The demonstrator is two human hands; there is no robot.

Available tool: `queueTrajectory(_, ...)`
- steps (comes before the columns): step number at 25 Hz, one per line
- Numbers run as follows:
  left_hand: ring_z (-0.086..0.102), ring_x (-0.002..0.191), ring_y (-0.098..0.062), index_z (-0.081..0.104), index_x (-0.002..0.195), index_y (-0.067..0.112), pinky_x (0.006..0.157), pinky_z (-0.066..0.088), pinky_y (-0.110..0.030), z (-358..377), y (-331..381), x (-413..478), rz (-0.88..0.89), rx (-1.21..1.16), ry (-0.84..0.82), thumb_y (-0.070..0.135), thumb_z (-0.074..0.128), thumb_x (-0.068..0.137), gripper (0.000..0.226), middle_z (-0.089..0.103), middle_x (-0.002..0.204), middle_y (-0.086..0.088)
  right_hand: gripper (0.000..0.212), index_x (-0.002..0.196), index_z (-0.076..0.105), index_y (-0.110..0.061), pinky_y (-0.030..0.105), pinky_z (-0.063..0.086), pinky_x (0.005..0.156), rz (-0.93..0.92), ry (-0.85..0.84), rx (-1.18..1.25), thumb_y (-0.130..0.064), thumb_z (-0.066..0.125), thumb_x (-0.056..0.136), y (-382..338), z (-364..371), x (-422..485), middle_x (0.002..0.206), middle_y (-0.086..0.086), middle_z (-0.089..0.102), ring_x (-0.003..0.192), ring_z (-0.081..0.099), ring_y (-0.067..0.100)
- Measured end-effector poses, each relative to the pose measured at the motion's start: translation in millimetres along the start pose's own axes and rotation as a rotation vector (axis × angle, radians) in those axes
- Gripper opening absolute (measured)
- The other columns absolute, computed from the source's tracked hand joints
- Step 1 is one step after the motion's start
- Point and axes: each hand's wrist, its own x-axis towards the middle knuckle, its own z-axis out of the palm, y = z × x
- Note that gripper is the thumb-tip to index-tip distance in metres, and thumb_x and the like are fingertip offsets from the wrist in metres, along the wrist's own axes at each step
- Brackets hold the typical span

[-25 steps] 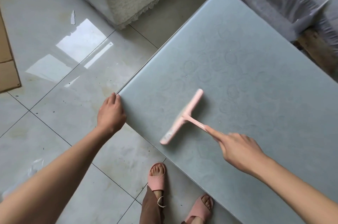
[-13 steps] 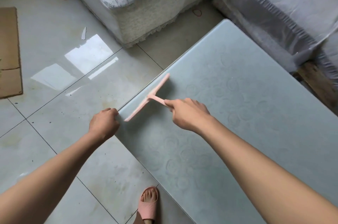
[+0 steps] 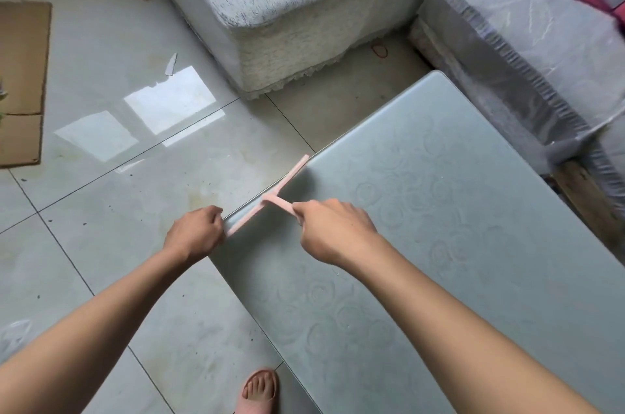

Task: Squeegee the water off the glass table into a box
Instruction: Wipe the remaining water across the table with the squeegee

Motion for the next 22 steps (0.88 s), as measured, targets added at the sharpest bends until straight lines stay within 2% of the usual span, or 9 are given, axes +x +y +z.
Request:
queueTrajectory(2, 0.054, 0.103, -0.032, 0.064, 0.100, 0.015, 0.084, 0.043, -0.033, 2.3, 2.5, 0.3, 0.019, 0.019, -0.018, 0.026, 0.029, 0.098, 0.036, 0.058, 0.107, -0.009, 0.025, 0.110, 0.045, -0.025, 0.033, 0.031, 0.062, 0.032, 0.011, -0.013, -0.010, 0.035, 0.093, 16.0, 16.9, -12.8, 0.093, 0.010, 0.057, 0.081, 0.048, 0.034)
queueTrajectory(6, 0.051, 0.106, -0.034, 0.060, 0.087, 0.015, 0.085, 0.041, -0.036, 7.6, 3.1, -8.1, -0.022, -0.049, -0.024, 0.035, 0.023, 0.100, 0.044, 0.049, 0.099, -0.011, 0.050, 0.140, 0.026, -0.035, 0.034, 0.032, 0.065, 0.110, -0.099, -0.089, -0.013, 0.030, 0.095, 56.4, 39.0, -83.9, 0.100, 0.010, 0.059, 0.098, 0.057, 0.033)
queueTrajectory(8, 0.051, 0.109, -0.035, 0.066, 0.097, 0.009, 0.089, 0.039, -0.037, 4.7, 1.7, -4.9, -0.047, -0.156, -0.044, 0.037, 0.020, 0.102, 0.054, 0.054, 0.108, -0.015, 0.060, 0.139, 0.025, -0.043, 0.034, 0.030, 0.057, 0.110, -0.125, -0.037, -0.008, 0.030, 0.090, 52.3, 27.7, -87.5, 0.077, 0.003, 0.049, 0.080, 0.054, 0.029)
queueTrajectory(9, 0.051, 0.112, -0.035, 0.068, 0.107, 0.008, 0.092, 0.038, -0.037, 1.4, 1.2, -2.9, -0.061, -0.225, -0.050, 0.037, 0.020, 0.103, 0.057, 0.057, 0.115, -0.017, 0.072, 0.140, 0.017, -0.051, 0.034, 0.028, 0.053, 0.064, -0.093, -0.014, -0.006, 0.030, 0.086, 40.9, 19.0, -79.6, 0.069, 0.001, 0.041, 0.068, 0.047, 0.026)
queueTrajectory(11, 0.052, 0.117, -0.034, 0.068, 0.116, 0.009, 0.099, 0.038, -0.036, -1.5, -1.8, -4.4, -0.081, -0.385, -0.054, 0.036, 0.019, 0.104, 0.057, 0.060, 0.125, -0.017, 0.086, 0.140, 0.000, -0.060, 0.035, 0.028, 0.056, -0.054, -0.003, 0.027, -0.005, 0.032, 0.083, 7.1, 15.3, -54.4, 0.071, 0.003, 0.040, 0.065, 0.037, 0.029)
queueTrajectory(14, 0.053, 0.117, -0.033, 0.068, 0.116, 0.008, 0.104, 0.038, -0.039, 1.2, -5.9, -7.3, -0.075, -0.518, -0.069, 0.035, 0.018, 0.105, 0.058, 0.062, 0.125, -0.014, 0.084, 0.147, 0.001, -0.049, 0.034, 0.031, 0.066, -0.077, 0.038, 0.093, -0.003, 0.035, 0.085, -35.1, 25.5, -19.3, 0.086, 0.009, 0.054, 0.075, 0.038, 0.030)
queueTrajectory(18, 0.052, 0.115, -0.035, 0.069, 0.110, 0.004, 0.096, 0.038, -0.035, 0.7, -3.7, -7.6, -0.102, -0.368, -0.063, 0.034, 0.023, 0.103, 0.055, 0.059, 0.123, -0.019, 0.092, 0.147, -0.006, -0.047, 0.034, 0.029, 0.064, -0.036, -0.008, 0.041, 0.002, 0.035, 0.080, -18.1, 56.8, -47.8, 0.078, 0.002, 0.040, 0.073, 0.037, 0.031)
queueTrajectory(20, 0.049, 0.112, -0.038, 0.063, 0.088, 0.007, 0.095, 0.036, -0.036, 1.3, 2.6, -16.0, -0.069, -0.205, -0.067, 0.037, 0.023, 0.102, 0.052, 0.053, 0.115, -0.021, 0.092, 0.144, -0.008, -0.051, 0.033, 0.029, 0.065, 0.015, -0.055, 0.029, 0.000, 0.033, 0.079, 12.2, 73.3, -84.8, 0.085, 0.003, 0.050, 0.078, 0.043, 0.034)
queueTrajectory(22, 0.043, 0.117, -0.039, 0.056, 0.097, 0.011, 0.099, 0.034, -0.039, 5.2, 9.4, -28.9, -0.040, -0.154, -0.089, 0.037, 0.025, 0.101, 0.040, 0.047, 0.116, -0.021, 0.088, 0.143, -0.007, -0.054, 0.033, 0.030, 0.067, 0.127, -0.152, 0.014, -0.003, 0.031, 0.083, 46.9, 78.4, -122.5, 0.103, 0.007, 0.060, 0.088, 0.052, 0.034)
